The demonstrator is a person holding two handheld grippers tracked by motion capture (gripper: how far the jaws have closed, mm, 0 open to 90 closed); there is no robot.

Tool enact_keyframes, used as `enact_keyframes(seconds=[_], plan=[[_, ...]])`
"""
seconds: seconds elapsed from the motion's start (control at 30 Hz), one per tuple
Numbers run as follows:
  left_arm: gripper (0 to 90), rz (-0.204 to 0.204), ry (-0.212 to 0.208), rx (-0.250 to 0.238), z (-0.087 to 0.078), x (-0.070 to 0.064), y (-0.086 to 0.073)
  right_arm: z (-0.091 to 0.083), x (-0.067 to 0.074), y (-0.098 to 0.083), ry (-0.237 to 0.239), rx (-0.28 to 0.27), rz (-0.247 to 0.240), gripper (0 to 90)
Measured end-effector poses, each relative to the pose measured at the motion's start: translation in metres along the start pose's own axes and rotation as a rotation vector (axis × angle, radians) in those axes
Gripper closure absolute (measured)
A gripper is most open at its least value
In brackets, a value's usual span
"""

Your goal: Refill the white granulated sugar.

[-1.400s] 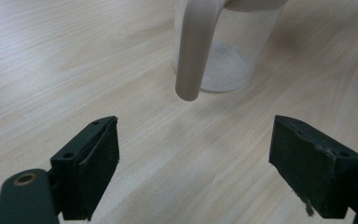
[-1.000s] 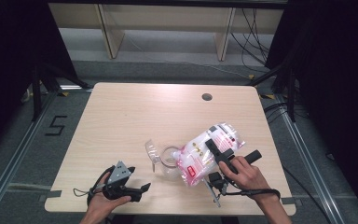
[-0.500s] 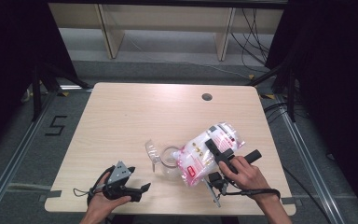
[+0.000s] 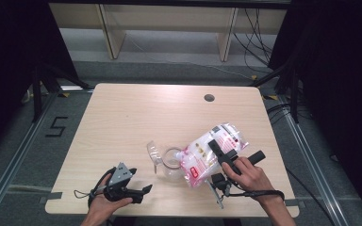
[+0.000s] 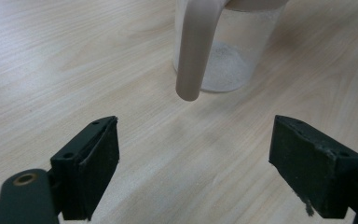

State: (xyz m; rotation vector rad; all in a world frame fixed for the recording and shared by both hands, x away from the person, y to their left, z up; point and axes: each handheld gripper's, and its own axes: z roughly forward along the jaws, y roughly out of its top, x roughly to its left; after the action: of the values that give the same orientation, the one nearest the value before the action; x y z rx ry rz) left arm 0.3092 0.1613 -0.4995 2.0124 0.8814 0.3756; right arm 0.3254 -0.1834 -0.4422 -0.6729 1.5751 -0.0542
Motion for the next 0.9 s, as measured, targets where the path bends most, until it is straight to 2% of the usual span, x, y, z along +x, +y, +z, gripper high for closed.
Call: enact_keyframes(seconds=[0.07,0.1,0.13,0.17,0.2,0.3,0.33,0.37,0.4,0.47,0.6,0.63,0.9], plan=[[15.6,0.0,-0.001,0.001,-0.0001,0.0001,0.0,0.0001,-0.001,-0.0002,0.006,0.0,0.0,64.2],[15.6,-0.017,-0.008,-0.014,0.0008,-0.0012,-0.0002,0.0001,-0.0012,-0.0001,0.004,0.0,-0.001,64.2],[15.6,-0.017,-0.008,-0.014,0.0008,-0.0012,-0.0002,0.0001,-0.0012,-0.0001,0.004,0.0,-0.001,64.2],[15.6,-0.035,-0.009,-0.022,0.0013,-0.0023,-0.0004,-0.0006,-0.0001,0.0006,0.004,0.007,0.023,64.2],[15.6,-0.023,-0.008,-0.007,0.0005,-0.0013,-0.0003,-0.0005,-0.0021,-0.0002,-0.001,-0.001,-0.006,64.2],[15.5,-0.025,-0.009,-0.006,0.0004,-0.0015,-0.0003,-0.0008,-0.0028,-0.0002,0.006,-0.001,-0.006,64.3],[15.5,-0.001,-0.009,-0.005,0.0,-0.0004,0.0,-0.0006,-0.0026,-0.0002,0.009,-0.002,-0.005,64.3],[15.6,-0.001,-0.009,-0.005,0.0,-0.0004,0.0,-0.0006,-0.0026,-0.0002,0.009,-0.002,-0.005,64.3],[15.6,-0.025,-0.01,-0.022,0.0013,-0.0019,-0.0003,-0.0002,-0.0017,-0.0004,0.009,-0.004,-0.009,64.4],[15.6,-0.039,-0.01,-0.02,0.0014,-0.0025,-0.0005,-0.0001,-0.0018,-0.0004,0.015,-0.004,-0.008,64.5],[15.6,-0.038,-0.009,-0.021,0.0015,-0.0025,-0.0005,-0.0005,-0.0026,-0.0003,0.022,-0.003,-0.007,64.5],[15.6,-0.023,-0.009,-0.022,0.0013,-0.0018,-0.0003,-0.0005,-0.0028,-0.0003,0.023,-0.003,-0.008,64.5],[15.6,-0.035,-0.01,-0.019,0.0011,-0.0022,-0.0005,-0.0011,-0.0029,-0.0002,0.024,0.001,-0.003,64.7]])
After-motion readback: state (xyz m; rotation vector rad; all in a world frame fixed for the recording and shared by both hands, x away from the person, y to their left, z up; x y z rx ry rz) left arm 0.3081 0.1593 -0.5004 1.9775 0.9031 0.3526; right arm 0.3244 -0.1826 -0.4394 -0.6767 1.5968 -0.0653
